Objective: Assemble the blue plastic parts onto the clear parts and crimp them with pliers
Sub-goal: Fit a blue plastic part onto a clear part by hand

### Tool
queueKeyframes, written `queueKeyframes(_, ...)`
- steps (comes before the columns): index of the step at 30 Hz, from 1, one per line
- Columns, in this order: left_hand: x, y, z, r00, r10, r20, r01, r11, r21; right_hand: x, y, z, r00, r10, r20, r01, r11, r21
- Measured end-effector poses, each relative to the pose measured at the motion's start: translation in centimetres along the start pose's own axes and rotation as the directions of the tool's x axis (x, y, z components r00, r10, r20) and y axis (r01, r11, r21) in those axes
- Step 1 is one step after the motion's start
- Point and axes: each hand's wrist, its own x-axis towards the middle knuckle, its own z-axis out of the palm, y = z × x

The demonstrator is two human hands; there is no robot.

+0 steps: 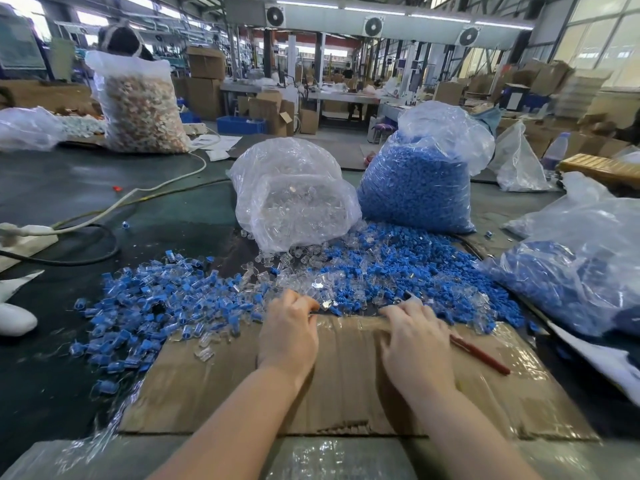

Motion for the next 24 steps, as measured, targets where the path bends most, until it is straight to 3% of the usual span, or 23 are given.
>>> queueKeyframes(11,-0.6,0.2,0.5,1.0,-0.017,0.018,0.018,0.998,-0.061,3.3,-3.8,2.8,0.993,-0.073,0.094,0.056,0.984,0.171)
queueKeyframes(24,-0.6,0.0,0.2,1.0,0.021,0.022,-0.017,0.986,-0.166,4.5,-4.7,2.9,0.994,-0.02,0.106,0.006,0.991,0.136)
